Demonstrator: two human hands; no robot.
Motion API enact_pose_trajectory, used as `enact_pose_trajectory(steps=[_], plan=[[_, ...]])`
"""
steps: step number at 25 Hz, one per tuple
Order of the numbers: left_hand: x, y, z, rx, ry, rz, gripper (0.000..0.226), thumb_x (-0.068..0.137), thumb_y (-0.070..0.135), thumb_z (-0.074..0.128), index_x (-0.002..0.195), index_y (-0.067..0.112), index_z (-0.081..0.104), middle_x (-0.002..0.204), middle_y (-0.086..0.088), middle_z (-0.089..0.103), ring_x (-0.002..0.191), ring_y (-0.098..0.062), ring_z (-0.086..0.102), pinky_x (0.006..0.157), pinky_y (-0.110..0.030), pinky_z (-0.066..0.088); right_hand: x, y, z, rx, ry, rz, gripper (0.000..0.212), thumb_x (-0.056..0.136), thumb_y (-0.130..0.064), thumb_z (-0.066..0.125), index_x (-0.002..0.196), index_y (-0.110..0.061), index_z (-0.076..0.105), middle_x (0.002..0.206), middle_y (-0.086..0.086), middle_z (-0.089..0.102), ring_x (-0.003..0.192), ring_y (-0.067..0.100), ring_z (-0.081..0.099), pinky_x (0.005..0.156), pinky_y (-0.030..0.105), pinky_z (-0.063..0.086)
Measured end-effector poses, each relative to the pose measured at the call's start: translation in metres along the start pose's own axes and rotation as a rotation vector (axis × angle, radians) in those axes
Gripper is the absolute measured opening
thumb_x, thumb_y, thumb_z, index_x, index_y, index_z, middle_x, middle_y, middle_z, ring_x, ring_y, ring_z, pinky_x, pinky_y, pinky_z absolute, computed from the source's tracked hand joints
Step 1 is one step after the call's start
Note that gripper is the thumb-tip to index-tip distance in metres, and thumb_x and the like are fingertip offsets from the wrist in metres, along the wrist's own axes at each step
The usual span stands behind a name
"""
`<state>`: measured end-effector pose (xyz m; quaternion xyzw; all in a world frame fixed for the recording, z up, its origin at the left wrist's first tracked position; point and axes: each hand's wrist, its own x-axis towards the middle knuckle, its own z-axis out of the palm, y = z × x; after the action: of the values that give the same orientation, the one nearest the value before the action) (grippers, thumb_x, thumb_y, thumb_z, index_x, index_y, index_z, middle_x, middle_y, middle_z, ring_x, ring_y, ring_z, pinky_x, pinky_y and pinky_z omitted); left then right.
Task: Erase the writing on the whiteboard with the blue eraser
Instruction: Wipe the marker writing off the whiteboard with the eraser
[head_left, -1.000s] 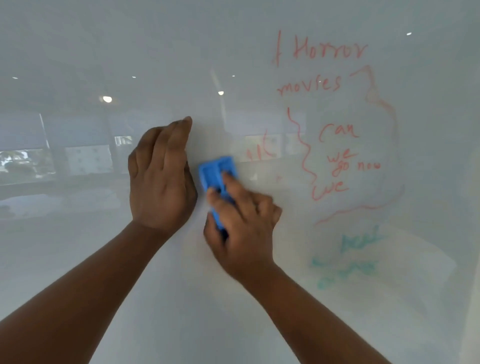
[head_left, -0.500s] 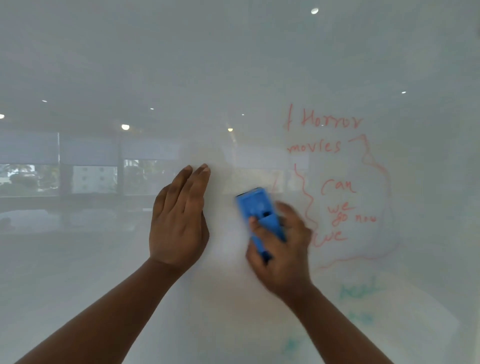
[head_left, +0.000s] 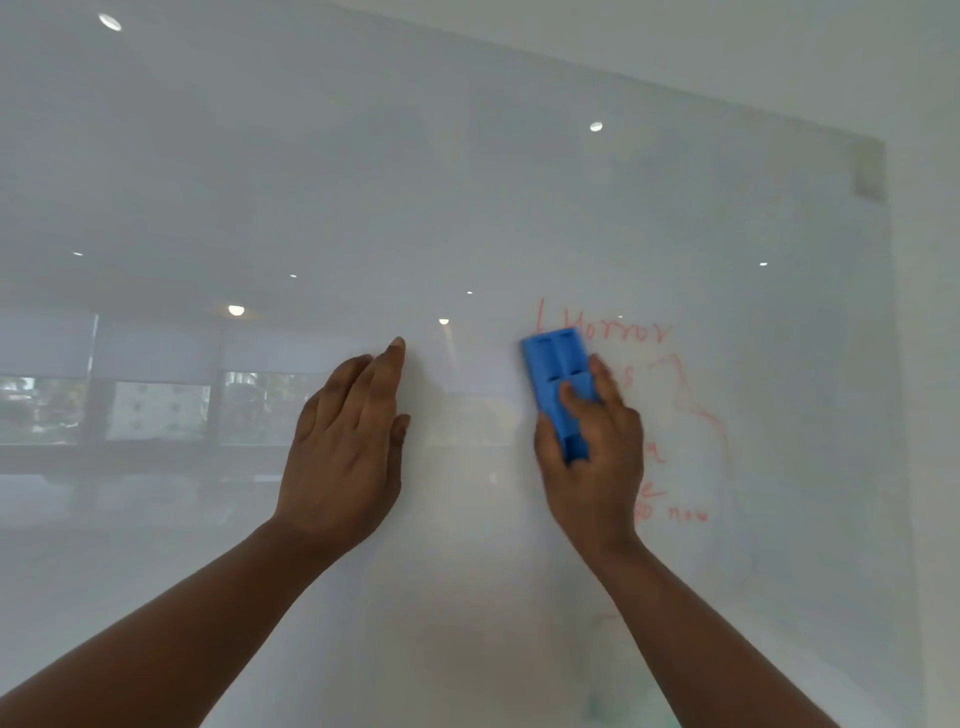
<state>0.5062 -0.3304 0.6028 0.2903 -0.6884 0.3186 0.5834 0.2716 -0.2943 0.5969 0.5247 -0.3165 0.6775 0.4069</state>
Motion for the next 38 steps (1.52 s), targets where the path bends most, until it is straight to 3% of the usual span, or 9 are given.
enact_pose_trajectory(steps=[2, 6, 10, 15, 19, 24, 28, 33, 38], plan=[[0.015, 0.006, 0.006, -0.008, 0.006, -0.011, 0.064, 0.100, 0.022, 0.043, 0.160, 0.013, 0.022, 0.147, -0.010, 0.050, 0.140, -0.034, 0.042, 0.105, -0.051, 0.043, 0.016, -0.013, 0.017, -0.013, 0.024, 0.106, 0.038, 0.092, -0.030, 0.064, 0.128, -0.018, 0.061, 0.153, 0.014, 0.048, 0.107, 0.031, 0.059, 0.092, 0.032, 0.047], [0.038, 0.012, 0.015, -0.007, 0.030, 0.086, 0.061, 0.101, 0.024, 0.045, 0.158, 0.011, 0.027, 0.141, -0.011, 0.057, 0.131, -0.032, 0.050, 0.100, -0.047, 0.047, 0.014, -0.001, 0.012, -0.096, -0.144, -0.273, 0.036, 0.094, -0.030, 0.064, 0.127, -0.015, 0.066, 0.146, 0.018, 0.055, 0.102, 0.031, 0.060, 0.091, 0.037, 0.050], [0.036, 0.010, 0.020, 0.028, 0.095, 0.128, 0.055, 0.103, 0.021, 0.049, 0.155, 0.008, 0.037, 0.137, -0.014, 0.059, 0.131, -0.032, 0.053, 0.102, -0.046, 0.047, 0.061, 0.038, -0.002, -0.125, 0.149, 0.129, 0.039, 0.093, -0.035, 0.061, 0.126, -0.014, 0.067, 0.142, 0.020, 0.057, 0.101, 0.042, 0.059, 0.090, 0.042, 0.046], [0.035, 0.008, 0.021, 0.041, 0.110, 0.128, 0.053, 0.103, 0.024, 0.047, 0.153, 0.008, 0.040, 0.144, -0.014, 0.057, 0.135, -0.031, 0.053, 0.105, -0.047, 0.048, 0.041, 0.011, 0.019, -0.132, -0.100, -0.349, 0.032, 0.093, -0.030, 0.066, 0.123, -0.017, 0.069, 0.138, 0.018, 0.061, 0.093, 0.032, 0.056, 0.088, 0.037, 0.048], [0.032, 0.010, 0.020, 0.035, 0.114, 0.114, 0.052, 0.102, 0.023, 0.048, 0.152, 0.008, 0.042, 0.142, -0.013, 0.058, 0.136, -0.029, 0.051, 0.106, -0.046, 0.046, 0.076, 0.036, 0.002, -0.114, 0.167, 0.150, 0.037, 0.091, -0.033, 0.064, 0.125, -0.018, 0.067, 0.138, 0.017, 0.061, 0.093, 0.039, 0.056, 0.085, 0.046, 0.053], [0.032, 0.009, 0.019, 0.051, 0.119, 0.130, 0.050, 0.102, 0.023, 0.046, 0.150, 0.006, 0.045, 0.142, -0.015, 0.059, 0.135, -0.032, 0.053, 0.106, -0.049, 0.047, 0.046, 0.033, -0.001, -0.152, -0.132, -0.370, 0.033, 0.092, -0.030, 0.067, 0.122, -0.018, 0.068, 0.136, 0.018, 0.063, 0.089, 0.036, 0.059, 0.084, 0.035, 0.049], [0.032, 0.011, 0.022, 0.102, 0.127, 0.160, 0.048, 0.104, 0.020, 0.044, 0.150, 0.008, 0.047, 0.145, -0.012, 0.057, 0.140, -0.031, 0.048, 0.108, -0.046, 0.042, 0.061, 0.050, -0.011, -0.132, 0.121, 0.123, 0.034, 0.091, -0.035, 0.063, 0.121, -0.019, 0.067, 0.137, 0.016, 0.061, 0.089, 0.041, 0.060, 0.080, 0.034, 0.042], [0.032, 0.006, 0.024, 0.146, 0.110, 0.210, 0.043, 0.102, 0.017, 0.044, 0.143, 0.009, 0.057, 0.154, -0.008, 0.050, 0.148, -0.030, 0.040, 0.109, -0.047, 0.039, 0.033, 0.046, -0.019, -0.173, -0.097, -0.377, 0.031, 0.093, -0.028, 0.067, 0.124, -0.021, 0.064, 0.136, 0.019, 0.062, 0.088, 0.037, 0.060, 0.084, 0.041, 0.051], [0.033, 0.007, 0.024, 0.164, 0.118, 0.202, 0.043, 0.102, 0.017, 0.043, 0.141, 0.009, 0.058, 0.154, -0.007, 0.051, 0.147, -0.029, 0.041, 0.108, -0.045, 0.038, 0.053, 0.050, -0.011, -0.188, 0.117, 0.074, 0.031, 0.090, -0.029, 0.064, 0.119, -0.019, 0.065, 0.136, 0.015, 0.062, 0.090, 0.039, 0.059, 0.082, 0.040, 0.046]])
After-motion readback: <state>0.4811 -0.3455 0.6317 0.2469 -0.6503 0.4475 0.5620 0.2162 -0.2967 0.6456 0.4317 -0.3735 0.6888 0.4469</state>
